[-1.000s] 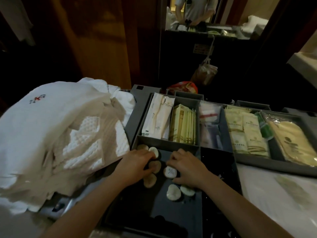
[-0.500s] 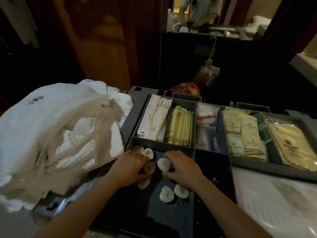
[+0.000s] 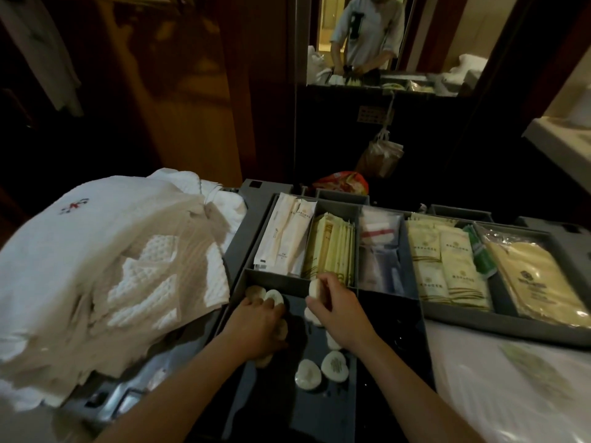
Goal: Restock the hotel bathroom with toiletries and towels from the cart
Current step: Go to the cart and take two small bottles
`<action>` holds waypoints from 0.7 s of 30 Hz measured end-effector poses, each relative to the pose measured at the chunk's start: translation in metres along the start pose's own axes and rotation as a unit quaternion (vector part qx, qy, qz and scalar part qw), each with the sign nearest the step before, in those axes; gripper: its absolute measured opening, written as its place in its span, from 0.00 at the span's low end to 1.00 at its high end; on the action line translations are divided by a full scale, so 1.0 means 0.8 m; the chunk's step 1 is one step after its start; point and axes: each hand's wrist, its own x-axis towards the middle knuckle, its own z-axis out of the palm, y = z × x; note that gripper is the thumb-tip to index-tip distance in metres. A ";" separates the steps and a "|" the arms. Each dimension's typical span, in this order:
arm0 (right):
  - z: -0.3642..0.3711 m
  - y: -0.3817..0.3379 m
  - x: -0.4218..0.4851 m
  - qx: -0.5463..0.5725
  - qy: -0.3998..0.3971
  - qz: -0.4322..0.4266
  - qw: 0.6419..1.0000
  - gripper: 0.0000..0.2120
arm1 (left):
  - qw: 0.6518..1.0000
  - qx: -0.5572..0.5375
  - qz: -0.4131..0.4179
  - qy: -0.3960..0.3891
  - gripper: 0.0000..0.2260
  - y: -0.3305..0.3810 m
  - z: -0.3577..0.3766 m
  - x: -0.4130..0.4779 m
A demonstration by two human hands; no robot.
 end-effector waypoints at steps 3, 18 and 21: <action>-0.001 -0.005 -0.003 0.011 0.002 0.008 1.000 0.13 | 0.994 -0.112 -0.018 0.009 0.21 -0.006 -0.006 -0.003; 0.015 -0.034 0.017 0.199 0.036 0.108 0.973 0.11 | 0.452 -0.879 -0.148 0.021 0.18 -0.058 -0.048 -0.063; 0.018 -0.056 0.021 0.229 -0.007 0.117 0.966 0.11 | 0.469 -0.869 -0.154 0.020 0.20 -0.068 -0.044 -0.079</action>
